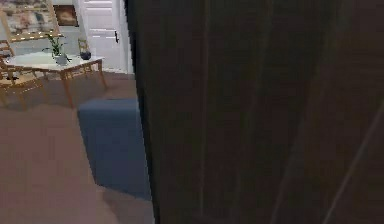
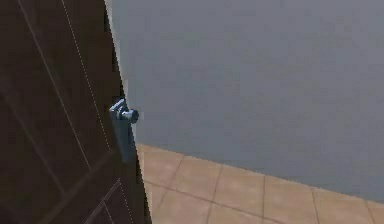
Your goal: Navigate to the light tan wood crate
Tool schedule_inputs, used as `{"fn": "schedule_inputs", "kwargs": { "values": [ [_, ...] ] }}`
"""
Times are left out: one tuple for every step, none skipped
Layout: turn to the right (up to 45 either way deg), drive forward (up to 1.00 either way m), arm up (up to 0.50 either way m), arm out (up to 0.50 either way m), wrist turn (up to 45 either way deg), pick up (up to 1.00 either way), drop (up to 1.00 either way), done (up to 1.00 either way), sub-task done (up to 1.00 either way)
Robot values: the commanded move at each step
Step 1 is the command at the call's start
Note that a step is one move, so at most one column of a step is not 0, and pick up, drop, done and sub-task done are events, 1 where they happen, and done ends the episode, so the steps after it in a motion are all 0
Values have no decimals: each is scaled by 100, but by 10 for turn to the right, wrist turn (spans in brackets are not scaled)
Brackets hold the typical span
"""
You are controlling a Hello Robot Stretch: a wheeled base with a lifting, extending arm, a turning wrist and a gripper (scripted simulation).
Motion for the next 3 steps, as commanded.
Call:
{"fn": "schedule_inputs", "kwargs": {
  "values": [
    [-450, 0, 0, 0, 0, 0, 0, 0, 0],
    [-210, 0, 0, 0, 0, 0, 0, 0, 0],
    [0, 45, 0, 0, 0, 0, 0, 0, 0]
  ]
}}
